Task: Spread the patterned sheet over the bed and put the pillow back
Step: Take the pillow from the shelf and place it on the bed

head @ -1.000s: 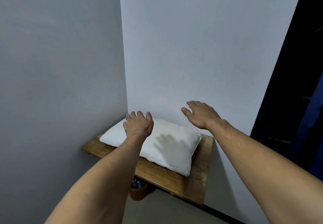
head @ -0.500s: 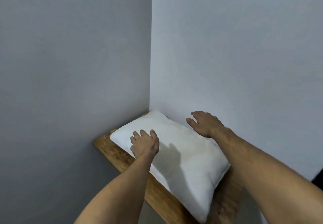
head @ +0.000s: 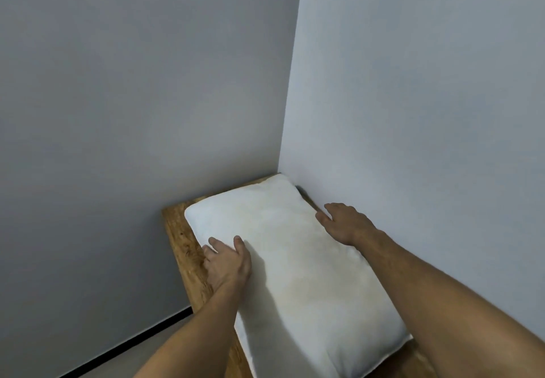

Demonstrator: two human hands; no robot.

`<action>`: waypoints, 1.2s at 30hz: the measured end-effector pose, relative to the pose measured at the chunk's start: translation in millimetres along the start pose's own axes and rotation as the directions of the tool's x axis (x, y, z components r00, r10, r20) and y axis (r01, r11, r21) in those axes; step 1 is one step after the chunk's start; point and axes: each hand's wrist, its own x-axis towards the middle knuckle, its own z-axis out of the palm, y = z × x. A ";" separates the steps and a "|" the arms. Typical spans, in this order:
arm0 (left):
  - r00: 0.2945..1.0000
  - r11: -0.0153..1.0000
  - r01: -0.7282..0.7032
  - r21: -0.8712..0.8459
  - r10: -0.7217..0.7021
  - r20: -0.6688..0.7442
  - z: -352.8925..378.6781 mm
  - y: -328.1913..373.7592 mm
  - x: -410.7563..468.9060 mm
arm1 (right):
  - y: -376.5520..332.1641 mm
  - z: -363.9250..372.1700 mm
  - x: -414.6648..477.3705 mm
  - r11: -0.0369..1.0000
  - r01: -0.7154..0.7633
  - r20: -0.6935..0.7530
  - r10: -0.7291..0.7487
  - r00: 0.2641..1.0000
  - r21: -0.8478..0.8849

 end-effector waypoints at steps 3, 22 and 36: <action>0.996 0.998 0.062 -0.016 -0.063 -0.059 11.4 0.2 1.1 | 10.8 12.8 22.6 0.999 0.019 0.046 -0.021 0.999 0.032; 0.972 0.978 0.208 0.016 -0.205 -0.118 31.5 -17.8 7.0 | 47.7 89.6 85.8 0.878 -0.055 0.169 -0.030 0.985 0.476; 0.949 0.999 0.038 0.020 -0.030 -0.312 -55.8 11.4 -21.0 | -11.9 0.7 29.6 0.890 0.126 -0.047 -0.117 0.992 0.437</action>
